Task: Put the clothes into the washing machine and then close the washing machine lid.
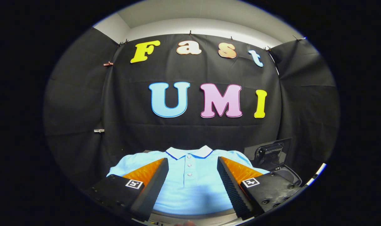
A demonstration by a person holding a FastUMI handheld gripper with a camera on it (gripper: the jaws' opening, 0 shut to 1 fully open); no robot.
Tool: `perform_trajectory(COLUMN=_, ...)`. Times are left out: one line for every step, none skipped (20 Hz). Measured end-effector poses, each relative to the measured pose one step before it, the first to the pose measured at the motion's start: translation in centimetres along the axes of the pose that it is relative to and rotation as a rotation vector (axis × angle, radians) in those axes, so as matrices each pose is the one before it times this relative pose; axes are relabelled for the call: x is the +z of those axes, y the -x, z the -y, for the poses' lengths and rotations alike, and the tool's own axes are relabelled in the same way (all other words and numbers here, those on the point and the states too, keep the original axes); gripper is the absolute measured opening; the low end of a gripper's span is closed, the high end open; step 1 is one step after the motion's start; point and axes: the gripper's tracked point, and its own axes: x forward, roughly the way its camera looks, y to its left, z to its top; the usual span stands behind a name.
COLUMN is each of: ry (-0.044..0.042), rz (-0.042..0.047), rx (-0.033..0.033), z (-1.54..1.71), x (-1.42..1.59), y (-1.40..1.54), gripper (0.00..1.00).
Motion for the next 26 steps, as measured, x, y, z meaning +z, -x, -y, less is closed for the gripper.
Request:
perform_trajectory(ry=0.00826, rz=-0.0164, rx=-0.00229, z=-0.136, x=0.059, y=-0.861, gripper=0.98)
perform_trajectory(ry=0.00701, rz=-0.02393, rx=-0.0027, z=0.011, x=-0.035, y=-0.968, gripper=0.99)
perform_trajectory(ry=0.00629, rz=-0.03155, rx=-0.00551, z=0.072, x=-0.29, y=-0.981, gripper=0.98)
perform_trajectory(ry=0.01083, rz=-0.04407, rx=-0.00358, z=-0.144, x=-0.677, y=-0.956, gripper=0.98)
perform_trajectory(ry=0.01605, rz=-0.0373, rx=0.00154, z=-0.18, x=-0.502, y=-0.832, gripper=0.99)
perform_trajectory(ry=0.01662, rz=-0.03522, rx=0.00254, z=-0.213, x=-0.277, y=-0.768, gripper=0.99)
perform_trajectory(ry=0.01291, rz=-0.03473, rx=0.00107, z=-0.076, x=-0.294, y=-0.773, gripper=0.99)
perform_trajectory(ry=0.00443, rz=-0.02291, rx=0.00401, z=-0.159, x=-0.106, y=-0.718, gripper=0.99)
perform_trajectory(ry=-0.00153, rz=-0.02176, rx=0.00472, z=-0.123, x=-0.037, y=-0.595, gripper=0.99)
perform_trajectory(ry=-0.00966, rz=-0.03173, rx=0.00516, z=-0.144, x=-0.222, y=-0.46, gripper=0.99)
perform_trajectory(ry=-0.00907, rz=-0.0252, rx=0.00316, z=-0.154, x=-0.08, y=-0.544, gripper=0.98)
perform_trajectory(ry=-0.00865, rz=-0.03611, rx=-0.00053, z=-0.033, x=-0.338, y=-0.564, gripper=0.99)
perform_trajectory(ry=-0.00244, rz=-0.0366, rx=-0.01332, z=0.237, x=-0.306, y=-0.564, gripper=0.99)
perform_trajectory(ry=0.00081, rz=-0.04299, rx=-0.0083, z=0.289, x=-0.394, y=-0.685, gripper=0.99)
perform_trajectory(ry=-0.00932, rz=-0.04675, rx=-0.00784, z=0.2, x=-0.474, y=-0.706, gripper=0.99)
perform_trajectory(ry=-0.02228, rz=-0.04208, rx=0.00332, z=0.107, x=-0.33, y=-0.572, gripper=0.99)
perform_trajectory(ry=-0.02501, rz=-0.03542, rx=0.00925, z=-0.104, x=-0.254, y=-0.68, gripper=0.99)
perform_trajectory(ry=-0.01419, rz=-0.03157, rx=0.00622, z=-0.084, x=-0.186, y=-0.559, gripper=0.99)
perform_trajectory(ry=-0.00049, rz=-0.03574, rx=-0.00018, z=-0.043, x=-0.467, y=-0.321, gripper=0.99)
perform_trajectory(ry=0.01569, rz=-0.03186, rx=0.00403, z=-0.178, x=-0.387, y=-0.297, gripper=0.99)
perform_trajectory(ry=0.00697, rz=-0.02488, rx=0.00013, z=0.021, x=-0.31, y=-0.377, gripper=0.99)
perform_trajectory(ry=0.0024, rz=-0.03286, rx=0.00234, z=-0.145, x=-0.557, y=-0.37, gripper=0.99)
perform_trajectory(ry=-0.0019, rz=-0.0133, rx=-0.00139, z=0.022, x=-0.035, y=0.351, gripper=0.99)
perform_trajectory(ry=-0.00334, rz=-0.01145, rx=-0.0036, z=0.104, x=-0.022, y=-0.286, gripper=1.0)
perform_trajectory(ry=-0.00267, rz=-0.02562, rx=-0.00251, z=-0.046, x=-0.132, y=0.195, gripper=0.99)
perform_trajectory(ry=-0.00152, rz=-0.03074, rx=-0.00235, z=0.065, x=-0.15, y=-0.218, gripper=1.0)
